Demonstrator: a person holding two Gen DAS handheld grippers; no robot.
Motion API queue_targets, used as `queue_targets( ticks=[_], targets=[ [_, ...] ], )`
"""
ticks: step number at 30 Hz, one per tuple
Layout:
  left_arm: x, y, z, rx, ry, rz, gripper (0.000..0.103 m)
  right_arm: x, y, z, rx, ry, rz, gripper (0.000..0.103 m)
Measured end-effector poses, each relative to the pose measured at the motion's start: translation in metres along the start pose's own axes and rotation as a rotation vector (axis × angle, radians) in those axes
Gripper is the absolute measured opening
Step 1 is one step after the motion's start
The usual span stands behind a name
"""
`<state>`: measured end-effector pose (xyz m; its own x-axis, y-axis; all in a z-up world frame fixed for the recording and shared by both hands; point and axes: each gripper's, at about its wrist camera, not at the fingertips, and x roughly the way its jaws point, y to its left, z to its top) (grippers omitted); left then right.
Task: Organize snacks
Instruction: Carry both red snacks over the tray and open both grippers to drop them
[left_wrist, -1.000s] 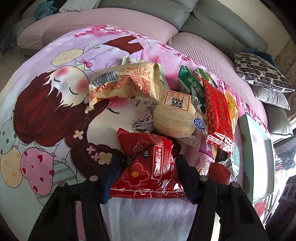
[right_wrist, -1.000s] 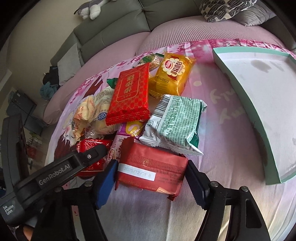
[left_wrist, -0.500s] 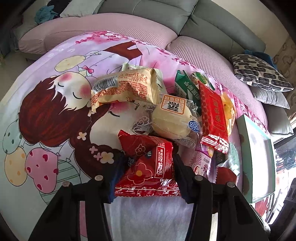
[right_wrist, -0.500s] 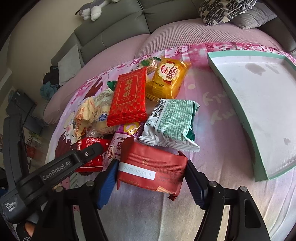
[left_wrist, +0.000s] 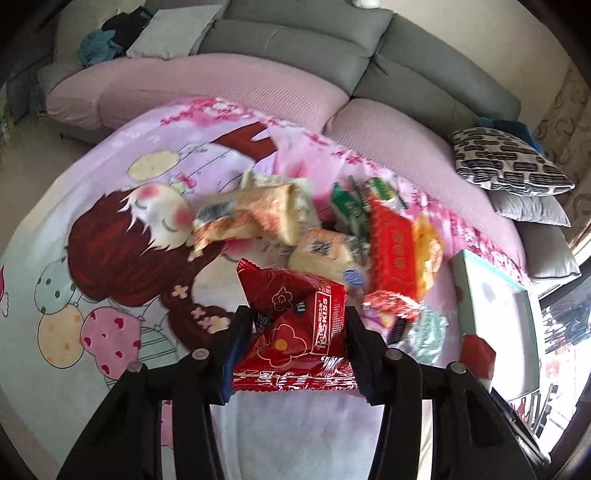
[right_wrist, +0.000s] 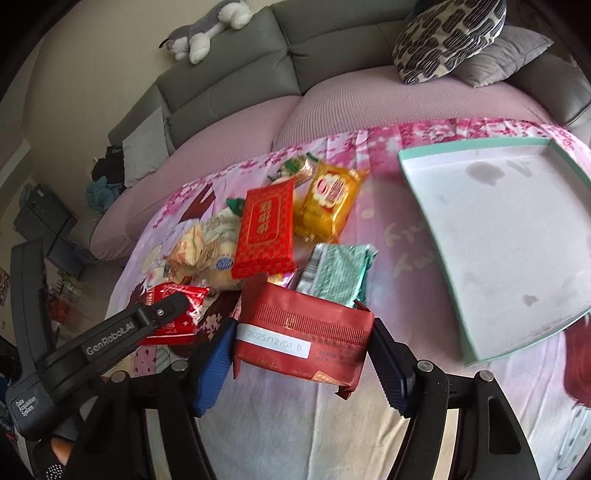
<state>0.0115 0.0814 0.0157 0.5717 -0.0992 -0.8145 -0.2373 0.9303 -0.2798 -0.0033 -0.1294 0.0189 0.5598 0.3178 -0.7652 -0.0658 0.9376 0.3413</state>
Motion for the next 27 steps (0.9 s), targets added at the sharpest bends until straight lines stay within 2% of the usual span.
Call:
queue_targets(
  ticks=[3,12,20,27],
  targets=[
    [-0.005,-0.019,0.006,0.024,-0.022,-0.015,0.051,-0.013,-0.007,0.008,-0.009,-0.057,-0.071,0.073],
    [-0.012,-0.111,0.022,0.192,-0.079,-0.148,0.051,-0.032,-0.048,0.046,0.027,-0.171,-0.254,0.073],
    [0.022,-0.181,0.024,0.279,-0.083,-0.219,0.051,-0.035,-0.113,0.078,0.122,-0.189,-0.382,0.073],
    [0.050,-0.224,0.004,0.362,-0.065,-0.277,0.051,-0.038,-0.191,0.074,0.246,-0.181,-0.511,0.073]
  ],
)
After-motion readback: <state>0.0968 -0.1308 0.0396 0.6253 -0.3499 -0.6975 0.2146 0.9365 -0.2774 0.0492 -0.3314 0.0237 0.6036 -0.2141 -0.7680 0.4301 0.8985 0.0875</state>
